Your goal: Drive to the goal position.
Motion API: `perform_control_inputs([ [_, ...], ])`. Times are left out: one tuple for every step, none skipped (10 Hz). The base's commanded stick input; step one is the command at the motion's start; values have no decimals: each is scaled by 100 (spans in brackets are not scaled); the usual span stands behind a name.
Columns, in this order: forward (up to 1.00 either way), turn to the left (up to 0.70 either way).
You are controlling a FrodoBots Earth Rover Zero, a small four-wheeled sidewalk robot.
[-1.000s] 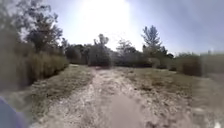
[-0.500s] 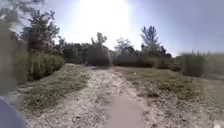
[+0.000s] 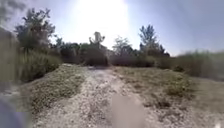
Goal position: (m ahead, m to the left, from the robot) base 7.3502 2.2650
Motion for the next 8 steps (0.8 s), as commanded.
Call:
perform_control_inputs([
  [70, 35],
  [70, 35],
  [70, 35],
  [70, 35],
  [70, 18],
  [70, 0],
  [70, 0],
  [70, 0],
])
